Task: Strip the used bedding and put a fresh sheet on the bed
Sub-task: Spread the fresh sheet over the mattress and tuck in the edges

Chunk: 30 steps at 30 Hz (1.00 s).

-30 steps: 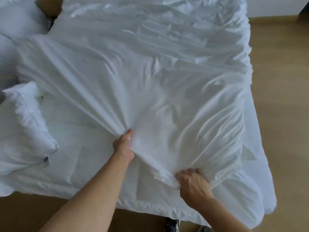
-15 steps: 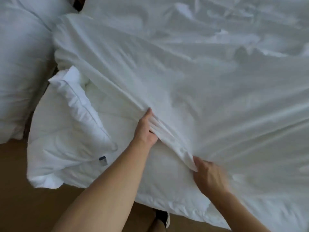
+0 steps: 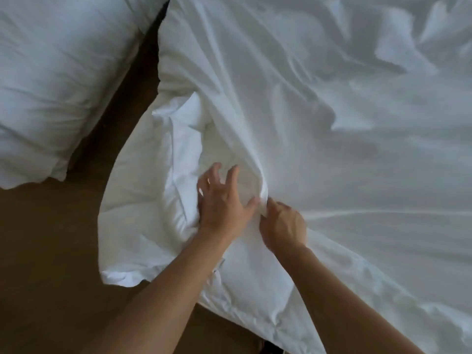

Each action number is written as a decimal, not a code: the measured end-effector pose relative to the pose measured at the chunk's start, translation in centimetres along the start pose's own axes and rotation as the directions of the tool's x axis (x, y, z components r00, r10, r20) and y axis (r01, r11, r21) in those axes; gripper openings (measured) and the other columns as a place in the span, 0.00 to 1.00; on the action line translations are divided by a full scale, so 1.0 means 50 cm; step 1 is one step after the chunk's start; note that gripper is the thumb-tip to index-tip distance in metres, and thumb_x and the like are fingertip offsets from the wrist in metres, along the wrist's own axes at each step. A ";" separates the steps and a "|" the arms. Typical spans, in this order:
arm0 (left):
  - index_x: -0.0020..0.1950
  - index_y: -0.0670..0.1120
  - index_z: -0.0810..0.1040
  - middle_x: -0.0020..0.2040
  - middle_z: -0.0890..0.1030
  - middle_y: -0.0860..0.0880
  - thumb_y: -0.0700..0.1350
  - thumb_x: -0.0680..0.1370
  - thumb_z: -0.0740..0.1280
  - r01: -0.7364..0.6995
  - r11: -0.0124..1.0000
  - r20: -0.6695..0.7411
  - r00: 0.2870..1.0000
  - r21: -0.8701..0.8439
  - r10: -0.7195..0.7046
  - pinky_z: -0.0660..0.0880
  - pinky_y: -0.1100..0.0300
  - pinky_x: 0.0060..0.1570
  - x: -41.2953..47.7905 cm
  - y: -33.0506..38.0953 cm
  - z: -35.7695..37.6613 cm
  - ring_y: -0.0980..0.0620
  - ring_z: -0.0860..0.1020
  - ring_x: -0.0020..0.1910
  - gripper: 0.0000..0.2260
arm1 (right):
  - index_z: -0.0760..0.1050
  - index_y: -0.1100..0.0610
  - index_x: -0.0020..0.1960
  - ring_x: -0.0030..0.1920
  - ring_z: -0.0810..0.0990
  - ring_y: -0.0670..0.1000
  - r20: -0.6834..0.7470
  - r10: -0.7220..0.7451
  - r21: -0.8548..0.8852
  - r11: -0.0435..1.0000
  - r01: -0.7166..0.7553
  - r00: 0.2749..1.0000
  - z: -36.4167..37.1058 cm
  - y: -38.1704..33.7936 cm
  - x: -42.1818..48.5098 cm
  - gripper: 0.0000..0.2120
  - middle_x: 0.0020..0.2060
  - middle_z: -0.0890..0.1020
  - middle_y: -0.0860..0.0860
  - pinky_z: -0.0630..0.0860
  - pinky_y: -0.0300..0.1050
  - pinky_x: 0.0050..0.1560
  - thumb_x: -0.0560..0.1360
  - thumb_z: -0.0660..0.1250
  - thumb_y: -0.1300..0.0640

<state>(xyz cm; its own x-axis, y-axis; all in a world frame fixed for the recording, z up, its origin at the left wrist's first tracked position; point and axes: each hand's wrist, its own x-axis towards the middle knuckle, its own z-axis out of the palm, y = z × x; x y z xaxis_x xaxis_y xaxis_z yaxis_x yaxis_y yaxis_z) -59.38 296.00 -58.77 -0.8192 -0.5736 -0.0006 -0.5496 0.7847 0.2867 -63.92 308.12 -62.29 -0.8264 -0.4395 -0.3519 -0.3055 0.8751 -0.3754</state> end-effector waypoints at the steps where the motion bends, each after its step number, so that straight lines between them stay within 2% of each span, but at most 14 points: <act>1: 0.71 0.50 0.73 0.73 0.67 0.40 0.58 0.70 0.76 0.020 0.996 0.032 0.999 0.091 -0.023 0.65 0.43 0.65 0.011 -0.039 -0.018 0.36 0.66 0.71 0.33 | 0.74 0.50 0.51 0.45 0.82 0.60 -0.003 -0.028 -0.010 1.000 0.028 1.000 0.009 -0.019 -0.005 0.06 0.44 0.83 0.52 0.66 0.47 0.42 0.77 0.61 0.56; 4: 0.71 0.52 0.72 0.78 0.61 0.41 0.52 0.69 0.78 -0.051 0.960 0.060 0.998 0.275 0.036 0.64 0.40 0.65 0.014 -0.135 -0.046 0.36 0.60 0.75 0.32 | 0.71 0.51 0.46 0.46 0.82 0.61 0.034 0.001 0.052 0.999 -0.003 0.999 0.042 -0.029 -0.031 0.04 0.42 0.83 0.52 0.69 0.49 0.45 0.72 0.61 0.59; 6: 0.71 0.52 0.71 0.79 0.59 0.41 0.49 0.65 0.79 -0.103 0.936 -0.052 0.991 0.336 0.127 0.60 0.38 0.65 0.014 -0.187 -0.063 0.36 0.59 0.76 0.36 | 0.75 0.49 0.55 0.51 0.82 0.60 0.061 0.090 0.081 0.992 -0.095 0.994 0.056 -0.009 -0.040 0.12 0.47 0.84 0.53 0.72 0.50 0.52 0.73 0.61 0.58; 7: 0.73 0.52 0.68 0.80 0.57 0.40 0.51 0.63 0.80 -0.051 0.934 -0.120 0.988 0.353 0.099 0.57 0.38 0.68 0.018 -0.215 -0.074 0.35 0.57 0.77 0.40 | 0.75 0.48 0.60 0.54 0.82 0.60 0.069 0.129 0.088 0.987 -0.134 0.989 0.059 0.002 -0.038 0.15 0.49 0.84 0.54 0.73 0.50 0.55 0.74 0.61 0.58; 9: 0.78 0.53 0.59 0.80 0.56 0.39 0.59 0.60 0.81 0.204 0.940 -0.187 0.970 0.275 -0.156 0.51 0.39 0.73 0.034 -0.280 -0.103 0.34 0.56 0.77 0.52 | 0.74 0.48 0.61 0.55 0.81 0.61 0.076 0.190 0.088 0.977 -0.197 0.979 0.067 0.011 -0.033 0.15 0.51 0.84 0.55 0.72 0.51 0.56 0.75 0.61 0.58; 11: 0.79 0.53 0.53 0.77 0.64 0.39 0.62 0.61 0.80 0.479 0.876 -0.028 0.878 0.052 -0.478 0.58 0.40 0.72 0.051 -0.330 -0.123 0.34 0.63 0.74 0.54 | 0.72 0.49 0.57 0.55 0.80 0.60 0.074 0.239 0.061 0.968 -0.244 0.968 0.072 -0.006 -0.030 0.10 0.52 0.83 0.53 0.70 0.50 0.55 0.76 0.61 0.57; 12: 0.78 0.52 0.54 0.74 0.69 0.40 0.60 0.64 0.79 0.561 0.826 0.109 0.825 -0.050 -0.554 0.66 0.42 0.68 0.056 -0.341 -0.122 0.35 0.68 0.71 0.50 | 0.72 0.50 0.55 0.56 0.80 0.59 0.064 0.261 0.034 0.964 -0.263 0.963 0.072 -0.023 -0.032 0.08 0.52 0.81 0.53 0.69 0.50 0.54 0.77 0.61 0.55; 14: 0.73 0.48 0.63 0.68 0.76 0.42 0.52 0.69 0.77 0.557 0.817 0.329 0.807 -0.148 -0.490 0.73 0.50 0.58 0.056 -0.332 -0.109 0.37 0.75 0.65 0.38 | 0.73 0.51 0.56 0.58 0.77 0.58 0.030 0.280 -0.021 0.960 -0.280 0.959 0.076 -0.063 -0.037 0.09 0.53 0.79 0.52 0.67 0.51 0.56 0.79 0.61 0.49; 16: 0.71 0.46 0.67 0.65 0.78 0.42 0.45 0.71 0.74 0.430 0.891 0.401 0.849 -0.146 -0.344 0.74 0.54 0.55 0.051 -0.316 -0.103 0.38 0.77 0.62 0.30 | 0.74 0.53 0.58 0.58 0.76 0.57 -0.033 0.278 -0.047 0.959 -0.279 0.960 0.077 -0.113 -0.049 0.13 0.54 0.78 0.52 0.68 0.52 0.57 0.79 0.62 0.45; 20: 0.74 0.48 0.67 0.64 0.79 0.43 0.43 0.72 0.71 0.274 0.953 0.507 0.844 -0.130 -0.174 0.73 0.58 0.52 0.050 -0.330 -0.130 0.39 0.78 0.63 0.31 | 0.70 0.55 0.65 0.62 0.73 0.58 -0.108 0.376 0.111 0.925 -0.364 0.921 0.072 -0.195 -0.085 0.21 0.60 0.77 0.54 0.64 0.54 0.64 0.77 0.66 0.45; 24: 0.74 0.51 0.69 0.63 0.80 0.46 0.45 0.72 0.69 0.173 0.979 0.571 0.817 -0.111 -0.080 0.75 0.58 0.51 0.044 -0.402 -0.183 0.42 0.79 0.60 0.29 | 0.73 0.56 0.67 0.62 0.75 0.60 -0.360 0.233 0.343 0.934 -0.105 0.903 0.082 -0.322 -0.096 0.27 0.61 0.76 0.56 0.70 0.57 0.63 0.73 0.72 0.44; 26: 0.71 0.52 0.72 0.60 0.81 0.48 0.47 0.74 0.68 0.153 0.980 0.587 0.808 -0.129 -0.049 0.74 0.58 0.48 0.057 -0.464 -0.209 0.44 0.80 0.55 0.24 | 0.70 0.54 0.71 0.63 0.76 0.57 -0.293 0.196 0.530 0.848 -0.012 0.936 0.101 -0.408 -0.072 0.32 0.63 0.76 0.55 0.74 0.55 0.62 0.73 0.70 0.37; 28: 0.67 0.54 0.75 0.59 0.82 0.48 0.48 0.75 0.66 0.157 0.976 0.588 0.808 -0.150 -0.040 0.73 0.57 0.46 0.084 -0.535 -0.230 0.44 0.80 0.53 0.20 | 0.59 0.47 0.78 0.70 0.70 0.55 -0.120 0.220 0.721 0.690 -0.068 0.968 0.116 -0.494 -0.018 0.44 0.72 0.69 0.53 0.69 0.52 0.68 0.70 0.69 0.30; 30: 0.63 0.53 0.78 0.58 0.83 0.47 0.46 0.75 0.66 0.144 0.977 0.585 0.811 -0.156 -0.026 0.71 0.59 0.44 0.114 -0.610 -0.248 0.42 0.80 0.54 0.17 | 0.49 0.42 0.80 0.74 0.67 0.55 -0.025 0.221 0.830 0.548 -0.103 0.975 0.128 -0.570 0.053 0.52 0.76 0.64 0.52 0.68 0.55 0.72 0.67 0.72 0.30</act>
<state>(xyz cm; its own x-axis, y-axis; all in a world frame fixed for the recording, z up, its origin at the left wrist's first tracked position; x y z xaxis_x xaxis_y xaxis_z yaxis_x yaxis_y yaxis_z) -45.24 265.86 -55.64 -0.7456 -0.3483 -0.5681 -0.6296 0.6474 0.4294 -54.41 280.73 -58.01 -0.8849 -0.2302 -0.4049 0.3105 0.3563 -0.8813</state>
